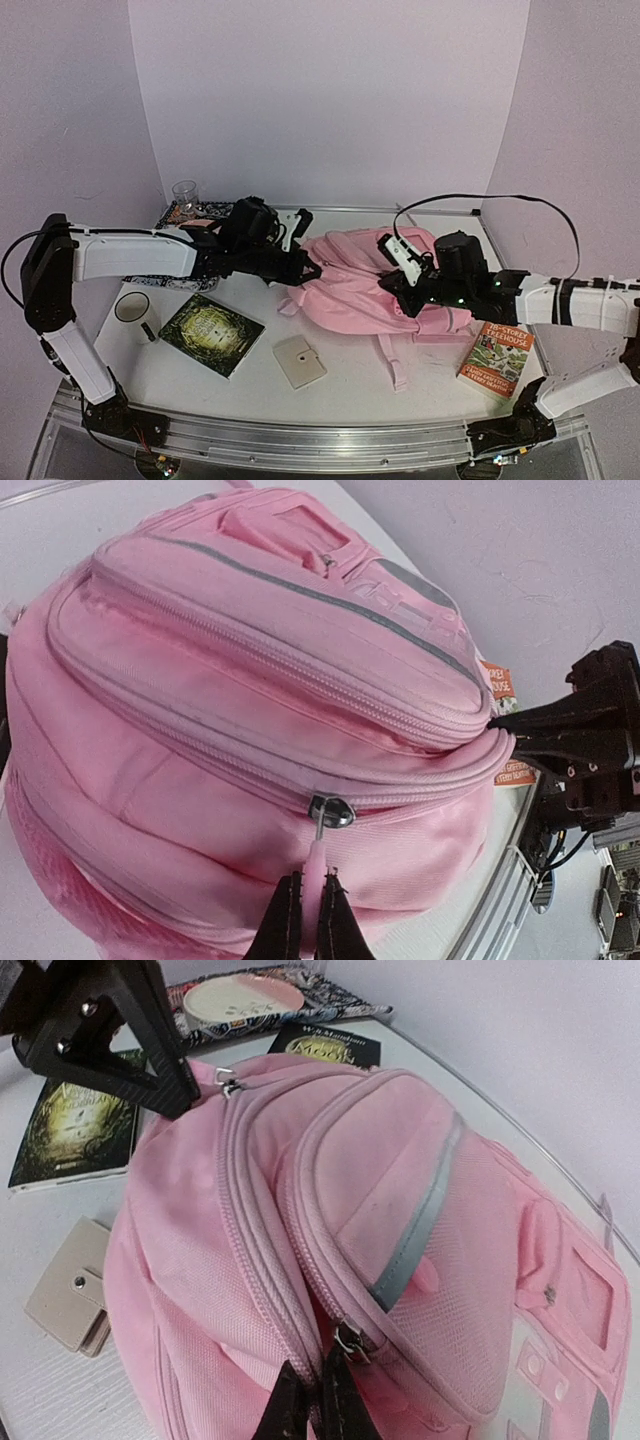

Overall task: Pack the student bag
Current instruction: Unzip the second largest pocket of the student bag, then hold the second largest pocket of the student bag.

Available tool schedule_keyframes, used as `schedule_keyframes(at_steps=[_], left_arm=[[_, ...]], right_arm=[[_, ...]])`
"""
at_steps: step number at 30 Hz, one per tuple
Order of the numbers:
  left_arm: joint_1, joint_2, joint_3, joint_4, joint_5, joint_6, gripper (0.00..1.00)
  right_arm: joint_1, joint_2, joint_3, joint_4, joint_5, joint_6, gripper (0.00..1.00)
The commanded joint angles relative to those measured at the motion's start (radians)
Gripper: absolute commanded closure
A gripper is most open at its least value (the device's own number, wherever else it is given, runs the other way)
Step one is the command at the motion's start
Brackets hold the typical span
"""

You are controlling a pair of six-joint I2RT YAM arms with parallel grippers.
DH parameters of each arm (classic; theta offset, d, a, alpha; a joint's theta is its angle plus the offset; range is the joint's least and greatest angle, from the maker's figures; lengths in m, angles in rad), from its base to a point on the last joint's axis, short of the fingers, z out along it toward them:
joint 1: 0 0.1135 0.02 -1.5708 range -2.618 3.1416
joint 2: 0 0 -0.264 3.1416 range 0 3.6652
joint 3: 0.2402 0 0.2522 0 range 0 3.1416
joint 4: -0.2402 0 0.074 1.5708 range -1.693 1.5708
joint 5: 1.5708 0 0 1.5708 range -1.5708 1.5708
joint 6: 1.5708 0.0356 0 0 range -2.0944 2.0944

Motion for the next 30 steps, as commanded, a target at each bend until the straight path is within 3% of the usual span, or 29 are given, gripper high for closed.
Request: schedule_keyframes(at_steps=[1,6,10,13,18,22,30], left_arm=[[0.128,-0.074,-0.034,-0.062,-0.183,0.015,1.00],[0.125,-0.049,-0.025,-0.037,0.018,-0.010,1.00],[0.092,-0.035,-0.031,0.029,0.127,-0.056,1.00],[0.060,-0.025,-0.020,0.057,0.156,-0.082,1.00],[0.016,0.009,0.014,0.074,0.169,-0.102,1.00],[-0.012,0.031,0.046,0.076,0.182,-0.102,1.00],[-0.036,0.025,0.073,0.076,0.190,-0.101,1.00]], right_arm=[[-0.161,-0.094,-0.047,-0.050,0.174,0.067,1.00],[-0.168,-0.040,-0.018,-0.048,0.009,0.049,1.00],[-0.166,0.029,0.026,-0.053,-0.101,0.045,0.91],[-0.148,0.034,0.081,-0.088,-0.156,0.042,0.78],[-0.054,0.036,0.172,-0.140,-0.124,0.037,0.52],[0.011,0.077,0.223,-0.130,-0.122,0.043,0.43],[0.057,0.217,0.304,-0.131,-0.142,0.004,0.40]])
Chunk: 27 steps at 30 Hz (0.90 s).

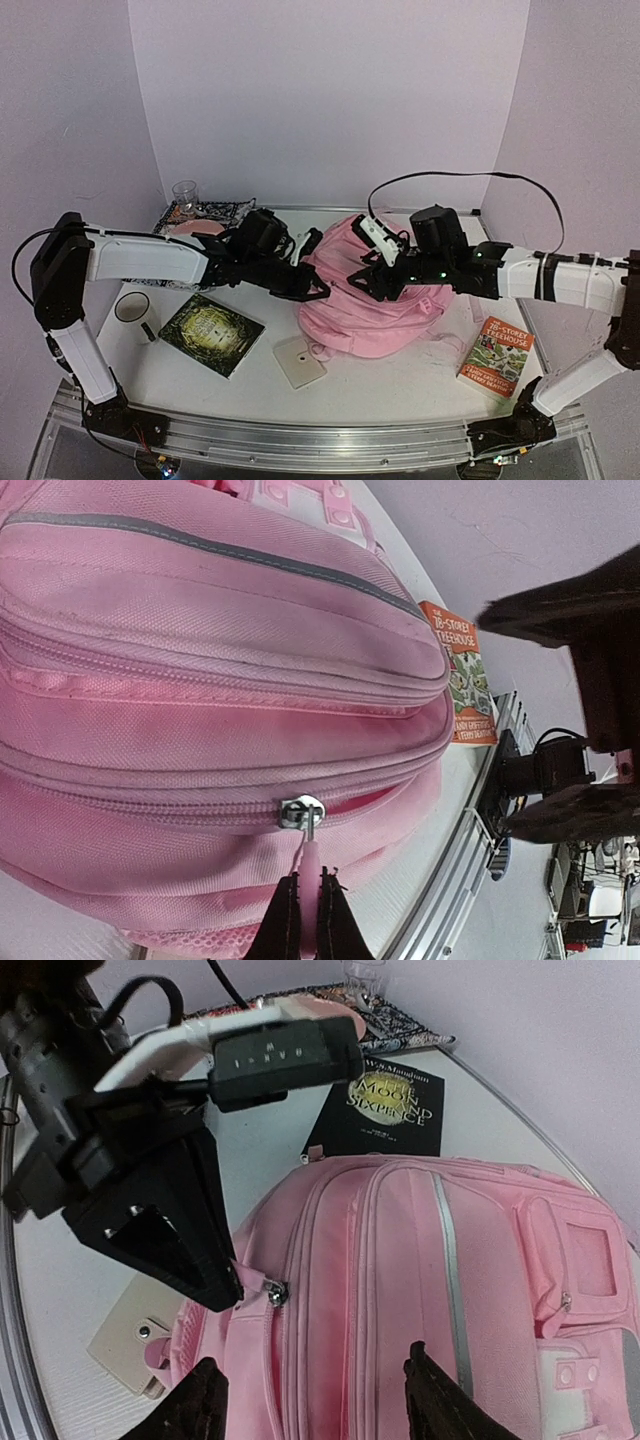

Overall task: Pack the student bag
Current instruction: Hold the second largest pocket of the student bag, then unzip the second largest pocket of the student bag.

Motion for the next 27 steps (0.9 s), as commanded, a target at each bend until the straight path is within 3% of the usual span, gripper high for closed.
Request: schedule_keyframes(at_steps=[1,9,12,13,17,19,27], left_arm=[[-0.002,-0.034,0.079,0.067,0.033,-0.002,1.00],[-0.004,-0.041,0.079,0.067,0.046,-0.001,1.00],[-0.005,-0.042,0.084,0.067,0.061,-0.001,1.00],[-0.006,-0.046,0.084,0.067,0.062,0.000,1.00],[-0.005,-0.075,0.070,0.043,-0.003,0.031,1.00],[0.002,-0.084,0.065,0.008,-0.042,0.048,1.00],[0.113,-0.097,0.004,-0.051,-0.146,0.068,1.00]], right_arm=[[0.019,0.072,0.054,-0.004,-0.020,-0.026,0.40],[0.040,0.160,0.064,-0.002,0.011,-0.037,0.43],[0.046,0.189,0.067,-0.004,0.069,-0.045,0.49],[0.046,0.196,0.066,-0.006,0.089,-0.048,0.53],[0.045,0.173,0.033,-0.008,0.191,-0.066,0.87],[0.046,0.138,0.005,-0.008,0.217,-0.076,0.99],[0.033,-0.115,-0.133,-0.008,0.268,-0.120,1.00]])
